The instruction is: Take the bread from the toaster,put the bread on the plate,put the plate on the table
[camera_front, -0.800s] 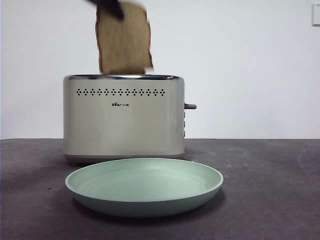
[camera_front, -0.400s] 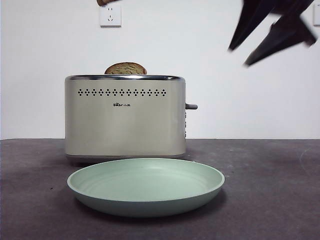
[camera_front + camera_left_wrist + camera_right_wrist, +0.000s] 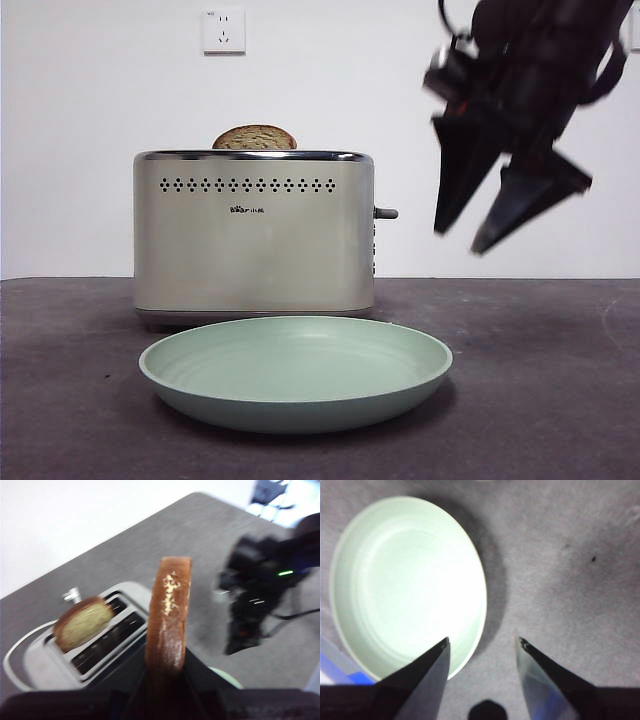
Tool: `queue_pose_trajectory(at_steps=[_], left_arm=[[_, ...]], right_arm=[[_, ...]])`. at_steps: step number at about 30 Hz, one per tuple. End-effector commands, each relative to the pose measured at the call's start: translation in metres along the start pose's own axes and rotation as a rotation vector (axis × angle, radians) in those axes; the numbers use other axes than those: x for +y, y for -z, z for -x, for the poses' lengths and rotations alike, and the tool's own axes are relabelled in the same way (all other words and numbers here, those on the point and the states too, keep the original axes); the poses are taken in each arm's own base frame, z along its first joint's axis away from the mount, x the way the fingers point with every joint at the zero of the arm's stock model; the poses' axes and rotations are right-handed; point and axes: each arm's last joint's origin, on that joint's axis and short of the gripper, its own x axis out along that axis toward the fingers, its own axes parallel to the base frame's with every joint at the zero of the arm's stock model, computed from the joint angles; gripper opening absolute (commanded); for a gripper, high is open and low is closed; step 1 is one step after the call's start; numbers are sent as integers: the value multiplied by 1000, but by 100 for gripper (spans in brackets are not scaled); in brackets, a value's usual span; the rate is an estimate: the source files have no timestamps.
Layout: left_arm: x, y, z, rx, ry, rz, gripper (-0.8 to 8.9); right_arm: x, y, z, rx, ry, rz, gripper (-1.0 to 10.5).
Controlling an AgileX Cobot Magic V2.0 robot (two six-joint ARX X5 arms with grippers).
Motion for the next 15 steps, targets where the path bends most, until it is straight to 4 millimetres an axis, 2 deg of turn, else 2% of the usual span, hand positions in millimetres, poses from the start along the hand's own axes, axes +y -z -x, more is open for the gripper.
queue_pose_trajectory(at_steps=[1,7,15], left_arm=[[-8,3,13,-44,20,-1,-8],[-18,22,31,-60,26,15,-8],[-29,64,44,-88,22,75,-8]], right_arm=[[-6,-2,-17,40,-3,9,221],[-12,-4,-39,94,-10,6,221],[1,-6,-53,109,-22,60,221]])
